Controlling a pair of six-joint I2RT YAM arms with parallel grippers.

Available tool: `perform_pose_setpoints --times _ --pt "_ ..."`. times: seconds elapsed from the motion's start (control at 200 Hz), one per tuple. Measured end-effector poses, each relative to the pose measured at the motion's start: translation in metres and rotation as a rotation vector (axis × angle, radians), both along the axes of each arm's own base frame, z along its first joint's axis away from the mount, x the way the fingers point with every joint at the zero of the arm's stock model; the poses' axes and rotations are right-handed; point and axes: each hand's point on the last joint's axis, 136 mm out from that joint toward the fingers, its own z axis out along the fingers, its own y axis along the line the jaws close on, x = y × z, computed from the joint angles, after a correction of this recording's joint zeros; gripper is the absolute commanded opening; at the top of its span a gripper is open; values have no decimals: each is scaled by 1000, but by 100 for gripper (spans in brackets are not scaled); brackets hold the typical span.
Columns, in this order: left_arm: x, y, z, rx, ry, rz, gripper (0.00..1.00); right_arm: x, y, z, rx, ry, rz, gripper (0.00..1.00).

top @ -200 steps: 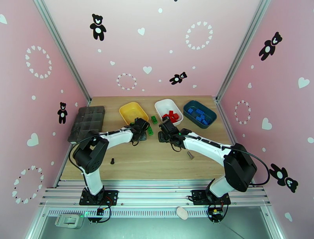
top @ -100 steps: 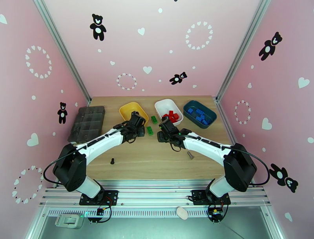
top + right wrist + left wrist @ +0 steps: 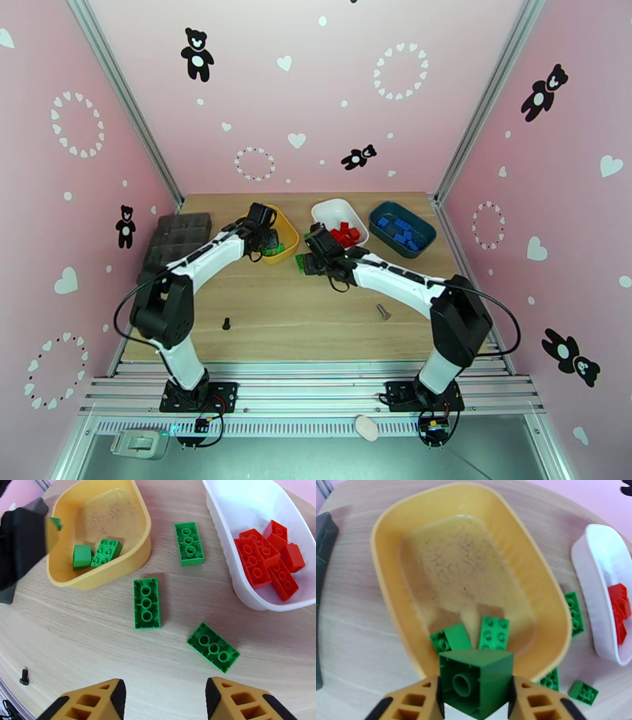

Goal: Sort the legos into containers by color

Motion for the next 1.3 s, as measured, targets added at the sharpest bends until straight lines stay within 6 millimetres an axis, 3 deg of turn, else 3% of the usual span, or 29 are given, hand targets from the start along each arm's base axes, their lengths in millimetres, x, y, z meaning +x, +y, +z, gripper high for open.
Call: perform_pose_setpoints --times 0.095,0.295,0.596,0.706,1.036,1.296 --pt "4 2 -5 -6 12 -5 82 5 6 -8 -13 13 4 60" --pt "2 6 5 -22 -15 3 87 7 13 -24 -40 47 20 60" --pt "-58 20 39 -122 -90 8 98 18 28 -37 -60 61 45 58" --pt "-83 24 29 -167 -76 20 98 24 34 -47 -79 69 53 58" --pt "-150 42 -27 -246 38 91 98 35 44 -76 -116 107 63 55" --pt "-160 41 -39 -281 62 112 98 41 44 -95 -124 141 66 52"
